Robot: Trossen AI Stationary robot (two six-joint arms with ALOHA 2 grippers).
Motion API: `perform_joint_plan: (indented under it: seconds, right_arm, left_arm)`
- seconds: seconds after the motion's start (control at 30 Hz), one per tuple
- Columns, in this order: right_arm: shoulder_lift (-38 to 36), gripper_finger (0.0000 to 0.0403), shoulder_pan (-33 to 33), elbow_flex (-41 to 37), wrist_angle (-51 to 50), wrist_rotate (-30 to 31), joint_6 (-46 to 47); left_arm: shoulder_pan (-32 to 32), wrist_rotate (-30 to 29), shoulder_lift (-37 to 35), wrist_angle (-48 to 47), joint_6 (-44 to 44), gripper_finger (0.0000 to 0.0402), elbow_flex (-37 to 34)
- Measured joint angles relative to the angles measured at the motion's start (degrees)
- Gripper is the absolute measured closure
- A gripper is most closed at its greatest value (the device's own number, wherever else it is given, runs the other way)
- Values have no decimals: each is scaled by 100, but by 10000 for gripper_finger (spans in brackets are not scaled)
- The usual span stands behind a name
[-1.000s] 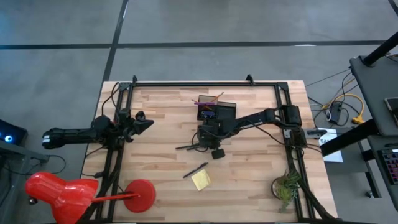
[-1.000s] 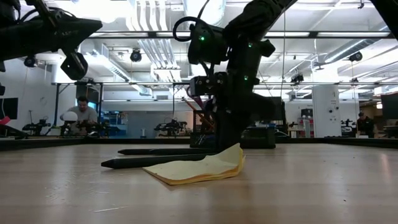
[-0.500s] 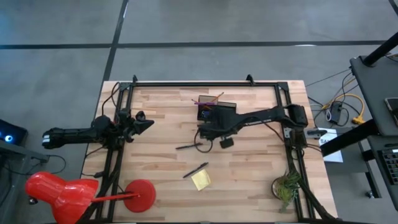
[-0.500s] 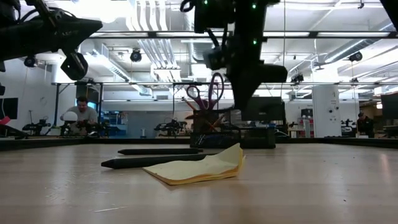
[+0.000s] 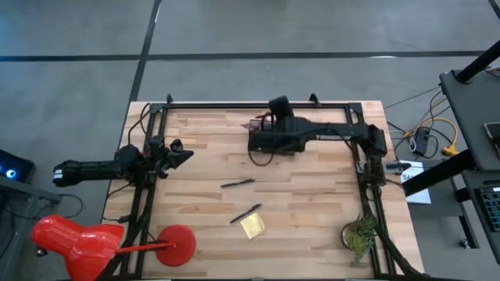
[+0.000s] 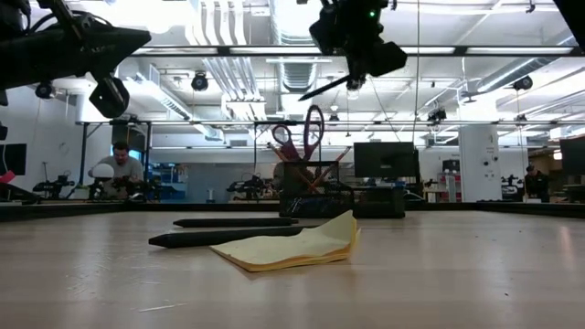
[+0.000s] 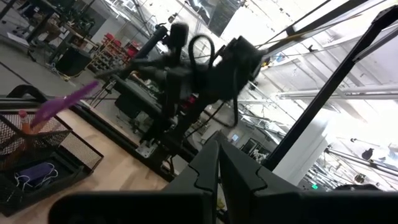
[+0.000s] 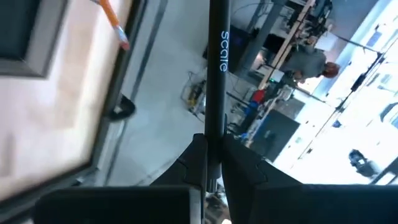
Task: Pick and place office supplies into organizer
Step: Put the middle black pen into the desk organizer
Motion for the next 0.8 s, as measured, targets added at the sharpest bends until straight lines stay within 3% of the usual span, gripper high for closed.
perform_joint_plan:
  seconds: [0.17,0.8]
  right_arm:
    - [7,382,-238,316,18,185,-781]
    - [576,382,-819,-237,5,-501,-985]
  left_arm:
    - [0,0,4,3,0,402,0]
    - [0,-2,6,5,1,402,0]
